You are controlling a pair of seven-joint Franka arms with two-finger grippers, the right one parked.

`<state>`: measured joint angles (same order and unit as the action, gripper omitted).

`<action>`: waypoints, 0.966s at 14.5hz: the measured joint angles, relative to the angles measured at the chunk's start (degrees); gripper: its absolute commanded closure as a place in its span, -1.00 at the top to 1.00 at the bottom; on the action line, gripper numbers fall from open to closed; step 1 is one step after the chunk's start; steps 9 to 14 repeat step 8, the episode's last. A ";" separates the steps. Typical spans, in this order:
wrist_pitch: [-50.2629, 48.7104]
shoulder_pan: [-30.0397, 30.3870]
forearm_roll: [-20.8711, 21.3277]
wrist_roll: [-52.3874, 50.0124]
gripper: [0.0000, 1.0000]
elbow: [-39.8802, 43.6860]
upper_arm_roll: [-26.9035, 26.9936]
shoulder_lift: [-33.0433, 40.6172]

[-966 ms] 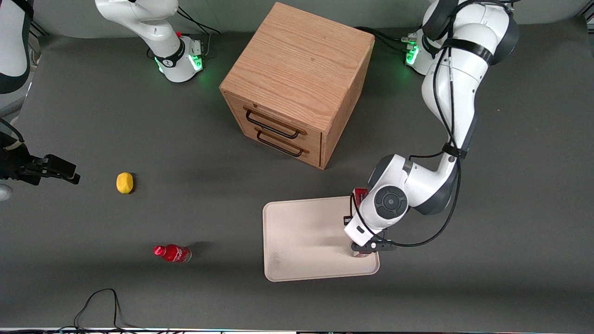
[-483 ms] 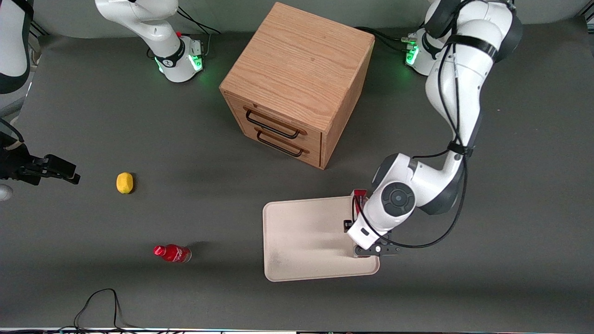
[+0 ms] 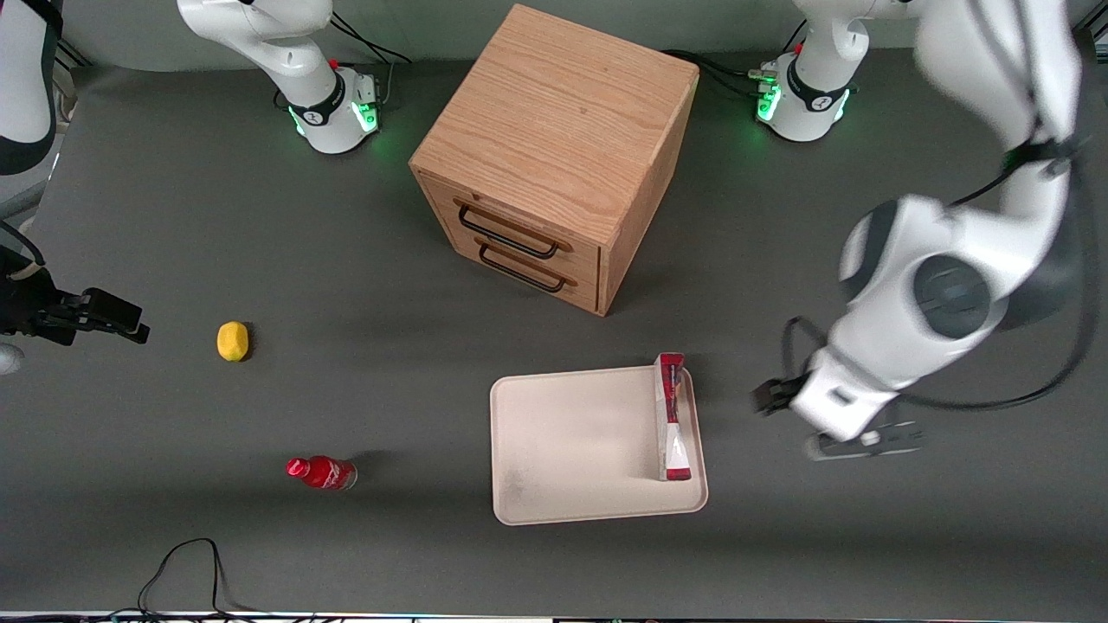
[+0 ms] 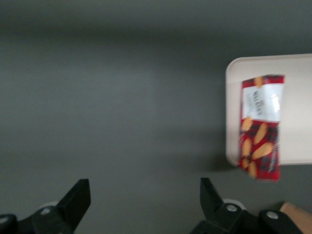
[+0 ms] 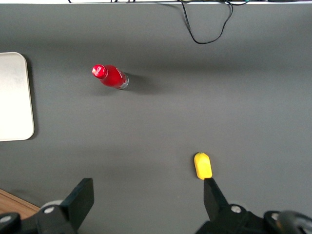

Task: Place red cookie box on tray

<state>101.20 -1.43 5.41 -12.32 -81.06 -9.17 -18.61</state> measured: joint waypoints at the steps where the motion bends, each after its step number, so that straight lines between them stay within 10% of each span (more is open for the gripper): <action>1: -1.67 1.11 -0.20 3.70 1.00 -0.80 1.17 2.36; 14: -5.95 5.09 -5.48 18.65 1.00 -9.30 8.39 13.40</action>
